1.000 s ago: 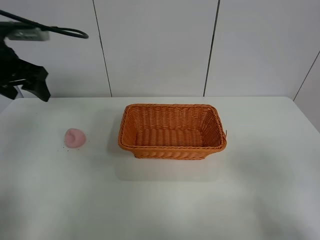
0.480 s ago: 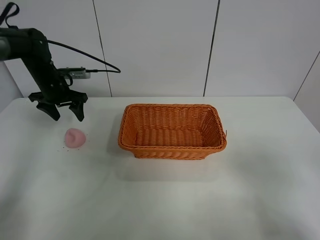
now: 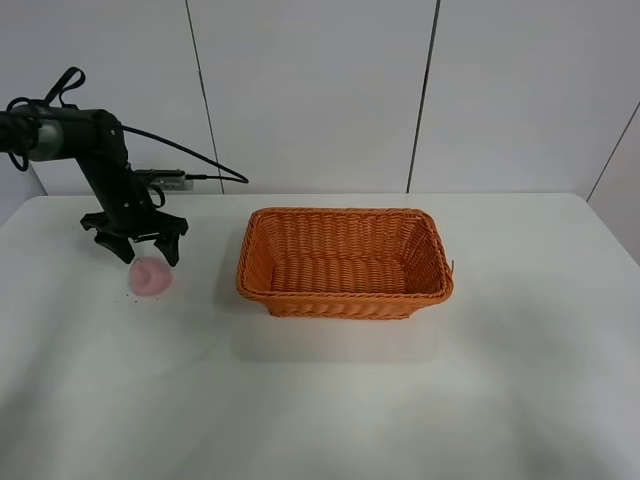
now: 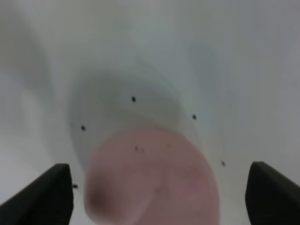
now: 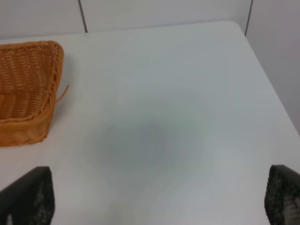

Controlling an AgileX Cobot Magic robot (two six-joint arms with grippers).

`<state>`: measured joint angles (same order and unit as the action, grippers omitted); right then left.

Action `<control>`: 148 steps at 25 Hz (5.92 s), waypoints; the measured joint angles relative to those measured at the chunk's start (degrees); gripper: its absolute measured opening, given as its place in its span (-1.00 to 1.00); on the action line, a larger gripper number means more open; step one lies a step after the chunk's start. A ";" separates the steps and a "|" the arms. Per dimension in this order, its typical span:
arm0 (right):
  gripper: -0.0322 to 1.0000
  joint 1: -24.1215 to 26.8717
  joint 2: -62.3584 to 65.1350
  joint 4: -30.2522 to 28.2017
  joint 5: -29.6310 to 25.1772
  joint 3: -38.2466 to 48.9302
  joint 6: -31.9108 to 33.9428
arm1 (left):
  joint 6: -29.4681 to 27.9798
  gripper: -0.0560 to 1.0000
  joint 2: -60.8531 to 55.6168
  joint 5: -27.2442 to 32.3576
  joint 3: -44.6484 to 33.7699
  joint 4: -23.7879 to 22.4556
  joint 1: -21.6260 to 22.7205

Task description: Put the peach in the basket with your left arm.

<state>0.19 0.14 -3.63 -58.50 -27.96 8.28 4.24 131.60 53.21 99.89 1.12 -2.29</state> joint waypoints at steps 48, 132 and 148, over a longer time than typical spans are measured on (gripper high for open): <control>0.41 0.00 0.00 0.00 0.00 0.00 0.00 | -2.48 -0.60 -2.79 13.84 24.69 1.37 -26.02; 0.41 0.00 0.00 0.00 0.01 0.00 0.00 | 0.98 0.76 -36.86 13.72 -35.75 2.81 4.12; 0.41 0.00 0.00 0.00 0.06 0.00 0.00 | 0.18 0.73 -89.53 8.81 -68.24 2.75 4.12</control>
<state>0.19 0.14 -3.63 -58.44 -27.96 8.28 4.42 42.06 62.03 31.65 3.86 1.82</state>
